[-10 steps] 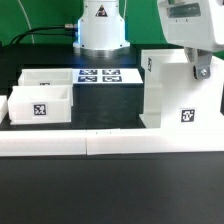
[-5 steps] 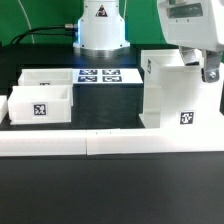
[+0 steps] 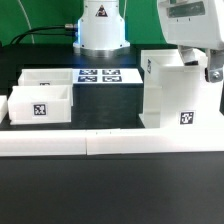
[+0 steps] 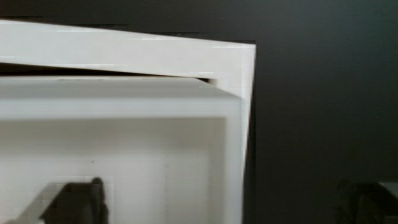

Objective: Assemble drawer

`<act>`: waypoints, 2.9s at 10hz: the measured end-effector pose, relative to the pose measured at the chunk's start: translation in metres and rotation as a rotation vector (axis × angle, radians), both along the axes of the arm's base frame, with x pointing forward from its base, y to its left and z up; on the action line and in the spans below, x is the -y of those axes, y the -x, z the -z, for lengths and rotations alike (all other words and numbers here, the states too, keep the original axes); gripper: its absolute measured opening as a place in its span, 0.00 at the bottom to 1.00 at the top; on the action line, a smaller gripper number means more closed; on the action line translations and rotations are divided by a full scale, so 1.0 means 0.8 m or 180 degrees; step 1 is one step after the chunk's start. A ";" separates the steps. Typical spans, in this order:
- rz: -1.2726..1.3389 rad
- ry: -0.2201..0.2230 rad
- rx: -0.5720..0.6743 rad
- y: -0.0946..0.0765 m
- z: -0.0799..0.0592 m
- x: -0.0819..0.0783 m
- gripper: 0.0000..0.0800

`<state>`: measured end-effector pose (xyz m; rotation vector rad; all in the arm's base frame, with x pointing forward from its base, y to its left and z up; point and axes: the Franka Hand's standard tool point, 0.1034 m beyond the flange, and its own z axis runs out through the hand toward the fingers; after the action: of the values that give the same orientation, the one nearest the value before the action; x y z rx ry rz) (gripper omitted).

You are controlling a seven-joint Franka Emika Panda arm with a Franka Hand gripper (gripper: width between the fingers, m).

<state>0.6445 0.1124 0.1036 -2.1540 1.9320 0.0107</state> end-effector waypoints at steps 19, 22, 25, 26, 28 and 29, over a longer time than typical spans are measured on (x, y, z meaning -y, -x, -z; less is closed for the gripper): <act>-0.4695 0.0824 0.0282 0.048 -0.043 0.067 0.81; -0.4813 0.0886 0.0153 0.079 -0.034 0.125 0.81; -0.4816 0.0847 0.0137 0.093 -0.020 0.178 0.81; -0.4805 0.0847 0.0132 0.093 -0.019 0.178 0.81; -0.4809 0.0846 0.0130 0.093 -0.019 0.177 0.81; -0.4810 0.0845 0.0130 0.093 -0.019 0.177 0.81</act>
Offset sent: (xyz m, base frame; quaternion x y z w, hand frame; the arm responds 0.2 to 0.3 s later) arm -0.0310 -0.0123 0.0549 -0.0218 -0.0664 -0.1012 0.9924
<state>0.5701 -0.0293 0.1186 -3.1200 -0.0935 -0.0188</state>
